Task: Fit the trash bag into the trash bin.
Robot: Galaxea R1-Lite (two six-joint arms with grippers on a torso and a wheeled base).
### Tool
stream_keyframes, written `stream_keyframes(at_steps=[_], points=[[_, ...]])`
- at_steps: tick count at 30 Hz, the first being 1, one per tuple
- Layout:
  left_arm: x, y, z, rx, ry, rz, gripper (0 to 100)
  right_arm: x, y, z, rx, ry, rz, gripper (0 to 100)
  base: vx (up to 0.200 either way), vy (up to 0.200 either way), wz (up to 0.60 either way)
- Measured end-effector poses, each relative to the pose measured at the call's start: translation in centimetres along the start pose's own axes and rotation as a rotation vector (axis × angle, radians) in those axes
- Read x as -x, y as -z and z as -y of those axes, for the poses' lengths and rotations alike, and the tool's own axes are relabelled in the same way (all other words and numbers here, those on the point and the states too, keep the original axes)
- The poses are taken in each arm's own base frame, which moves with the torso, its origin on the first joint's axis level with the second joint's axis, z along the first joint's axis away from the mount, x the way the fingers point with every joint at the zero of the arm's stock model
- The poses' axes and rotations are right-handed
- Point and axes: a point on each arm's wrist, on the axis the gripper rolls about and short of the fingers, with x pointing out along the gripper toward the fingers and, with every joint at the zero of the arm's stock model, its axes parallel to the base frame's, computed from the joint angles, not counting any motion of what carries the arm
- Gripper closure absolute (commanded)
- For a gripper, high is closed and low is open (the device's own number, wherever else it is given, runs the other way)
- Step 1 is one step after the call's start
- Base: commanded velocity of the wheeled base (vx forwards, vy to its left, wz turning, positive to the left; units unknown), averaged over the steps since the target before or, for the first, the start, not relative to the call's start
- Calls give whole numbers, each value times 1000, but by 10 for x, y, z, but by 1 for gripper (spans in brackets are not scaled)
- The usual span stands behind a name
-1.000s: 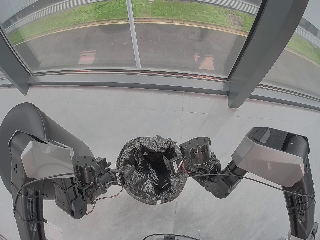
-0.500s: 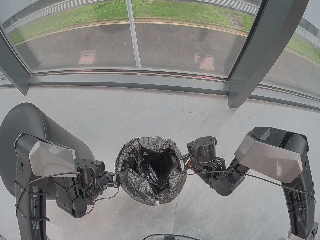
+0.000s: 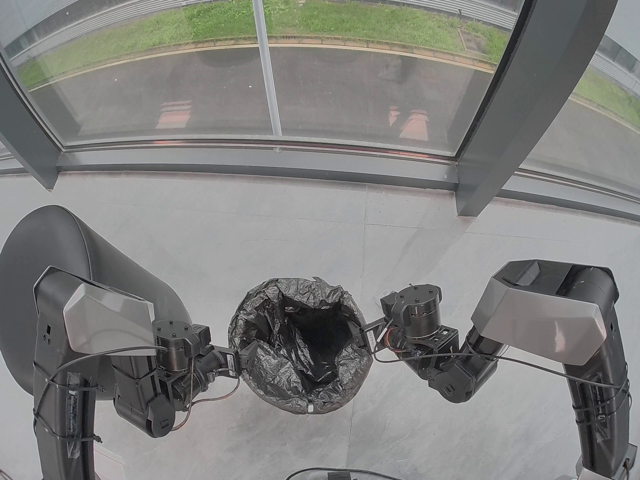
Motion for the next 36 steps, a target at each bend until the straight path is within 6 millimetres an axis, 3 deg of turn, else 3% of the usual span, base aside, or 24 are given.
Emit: stream_keyframes(at_steps=[8,16,27,36], points=[[5,-17,11,101,37,55,0,7,2,-1,8,-9,-4,0,0,0,0],[24,-41,40,136,125,127,0,24,-1,-29,30,-81,3,0,0,0,0],[39,-62,56,118,142,208,0,36,-36,-35,21,-99,88,0,0,0,0],[42,-65,56,122,141,218,0,18,-57,-47,15,-106,131,0,0,0,0]])
